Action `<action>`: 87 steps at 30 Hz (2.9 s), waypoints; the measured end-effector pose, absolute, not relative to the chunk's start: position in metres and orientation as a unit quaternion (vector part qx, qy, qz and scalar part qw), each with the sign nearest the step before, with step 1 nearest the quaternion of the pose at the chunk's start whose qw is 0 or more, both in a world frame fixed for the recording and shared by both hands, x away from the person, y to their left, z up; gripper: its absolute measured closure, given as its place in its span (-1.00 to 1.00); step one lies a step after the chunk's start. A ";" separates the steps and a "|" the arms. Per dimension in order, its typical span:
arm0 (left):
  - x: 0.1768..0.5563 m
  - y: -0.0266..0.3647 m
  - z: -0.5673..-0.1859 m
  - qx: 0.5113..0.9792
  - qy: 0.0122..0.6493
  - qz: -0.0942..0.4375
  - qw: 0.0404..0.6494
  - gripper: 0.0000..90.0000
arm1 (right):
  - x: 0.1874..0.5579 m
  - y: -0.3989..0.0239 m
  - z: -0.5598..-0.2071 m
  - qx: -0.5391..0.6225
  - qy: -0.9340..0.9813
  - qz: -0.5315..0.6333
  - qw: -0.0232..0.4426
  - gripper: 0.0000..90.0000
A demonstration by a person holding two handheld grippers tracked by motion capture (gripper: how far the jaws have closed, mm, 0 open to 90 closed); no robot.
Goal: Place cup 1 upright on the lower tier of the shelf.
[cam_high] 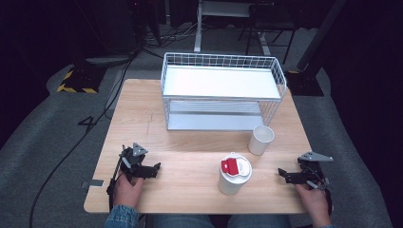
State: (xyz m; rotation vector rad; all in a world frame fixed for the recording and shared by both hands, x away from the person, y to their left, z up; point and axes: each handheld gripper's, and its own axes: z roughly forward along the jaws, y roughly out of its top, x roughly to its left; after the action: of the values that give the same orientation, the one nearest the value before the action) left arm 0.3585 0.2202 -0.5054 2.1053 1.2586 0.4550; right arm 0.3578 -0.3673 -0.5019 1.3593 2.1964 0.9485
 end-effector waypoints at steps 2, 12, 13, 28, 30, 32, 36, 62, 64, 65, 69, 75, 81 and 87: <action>0.359 0.220 -0.505 0.802 0.477 0.172 0.316 -0.90 | 0.358 -0.366 -0.497 0.478 0.785 0.342 0.194 -1.00; 0.359 0.220 -0.506 0.802 0.476 0.174 0.318 -0.91 | 0.364 -0.353 -0.477 0.439 0.794 0.371 0.197 -1.00; 0.359 0.220 -0.506 0.802 0.476 0.174 0.317 -0.91 | 0.365 -0.351 -0.475 0.436 0.794 0.375 0.197 -1.00; 0.358 0.219 -0.505 0.801 0.477 0.173 0.317 -0.91 | 0.377 -0.319 -0.460 0.380 0.799 0.419 0.205 -1.00; 0.358 0.219 -0.506 0.800 0.478 0.174 0.317 -0.91 | 0.380 -0.313 -0.460 0.372 0.798 0.429 0.202 -1.00; 0.358 0.219 -0.505 0.801 0.478 0.173 0.317 -0.91 | 0.384 -0.309 -0.461 0.365 0.790 0.453 0.194 -1.00; 0.358 0.219 -0.505 0.801 0.478 0.173 0.317 -0.91 | 0.395 -0.299 -0.465 0.365 0.785 0.465 0.188 -1.00; 0.358 0.219 -0.505 0.801 0.477 0.173 0.317 -0.91 | 0.430 -0.288 -0.487 0.389 0.768 0.469 0.200 -1.00; 0.358 0.219 -0.505 0.801 0.477 0.173 0.317 -0.91 | 0.431 -0.287 -0.489 0.389 0.770 0.466 0.199 -1.00; 0.358 0.219 -0.505 0.801 0.478 0.173 0.317 -0.91 | 0.432 -0.287 -0.489 0.389 0.770 0.465 0.199 -1.00; 0.358 0.219 -0.506 0.801 0.477 0.174 0.317 -0.91 | 0.432 -0.286 -0.491 0.391 0.772 0.461 0.197 -0.97; 0.358 0.220 -0.505 0.802 0.477 0.173 0.316 -0.91 | 0.432 -0.286 -0.493 0.388 0.777 0.455 0.198 -0.84; 0.358 0.219 -0.505 0.801 0.477 0.173 0.316 -0.91 | 0.431 -0.285 -0.493 0.384 0.781 0.451 0.198 -0.66; 0.358 0.219 -0.505 0.801 0.477 0.173 0.316 -0.91 | 0.430 -0.285 -0.491 0.379 0.784 0.448 0.203 -0.52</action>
State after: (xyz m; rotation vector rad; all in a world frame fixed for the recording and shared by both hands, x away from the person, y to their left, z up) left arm 0.3583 0.2194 -0.5054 2.1098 1.2569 0.4550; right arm 0.4298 -0.2845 -0.4915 1.0589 2.1873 1.2513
